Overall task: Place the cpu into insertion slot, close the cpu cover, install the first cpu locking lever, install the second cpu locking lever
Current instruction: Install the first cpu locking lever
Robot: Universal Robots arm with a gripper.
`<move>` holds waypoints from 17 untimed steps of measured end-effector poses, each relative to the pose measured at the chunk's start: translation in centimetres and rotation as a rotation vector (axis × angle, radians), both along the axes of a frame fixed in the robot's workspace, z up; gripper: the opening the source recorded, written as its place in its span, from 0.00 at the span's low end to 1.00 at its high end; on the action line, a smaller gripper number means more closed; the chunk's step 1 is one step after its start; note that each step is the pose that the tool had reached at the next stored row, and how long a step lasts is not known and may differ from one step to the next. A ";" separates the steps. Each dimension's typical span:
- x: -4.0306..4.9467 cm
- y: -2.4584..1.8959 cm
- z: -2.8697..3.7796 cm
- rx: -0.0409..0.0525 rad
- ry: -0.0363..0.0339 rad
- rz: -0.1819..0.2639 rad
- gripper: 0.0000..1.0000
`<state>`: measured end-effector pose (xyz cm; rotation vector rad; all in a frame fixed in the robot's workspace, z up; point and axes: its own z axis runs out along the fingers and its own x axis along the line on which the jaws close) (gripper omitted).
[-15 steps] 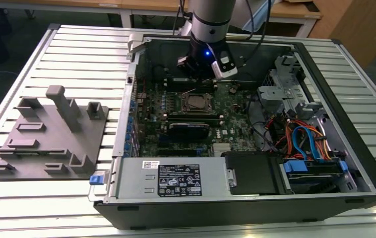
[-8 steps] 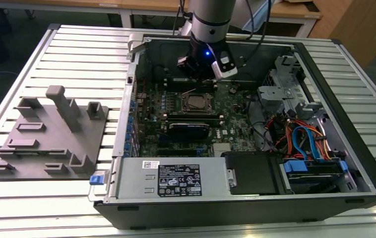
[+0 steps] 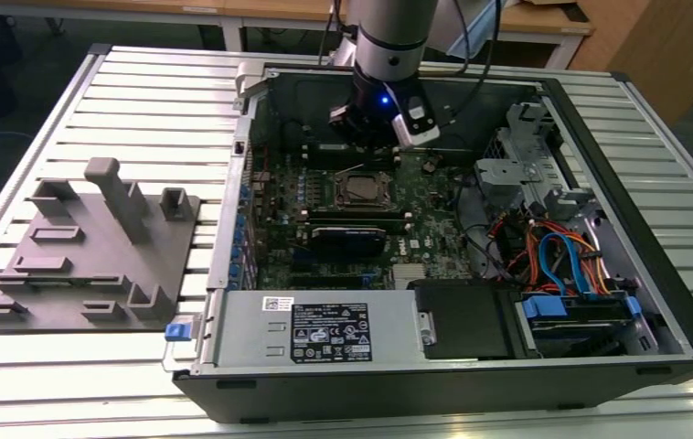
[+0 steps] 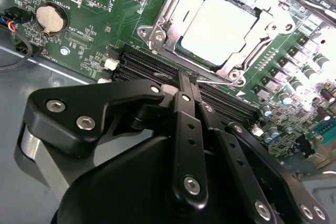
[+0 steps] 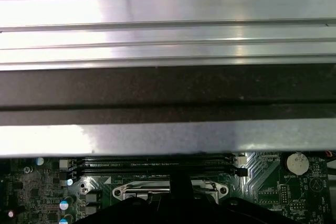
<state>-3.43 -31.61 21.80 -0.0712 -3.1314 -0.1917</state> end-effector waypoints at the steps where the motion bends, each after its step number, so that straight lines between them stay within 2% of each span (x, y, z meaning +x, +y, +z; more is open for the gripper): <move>1: 0.00 0.00 -0.03 0.0001 0.0000 0.000 0.11; 17: 0.23 0.00 -0.41 0.0003 -0.0001 0.000 0.11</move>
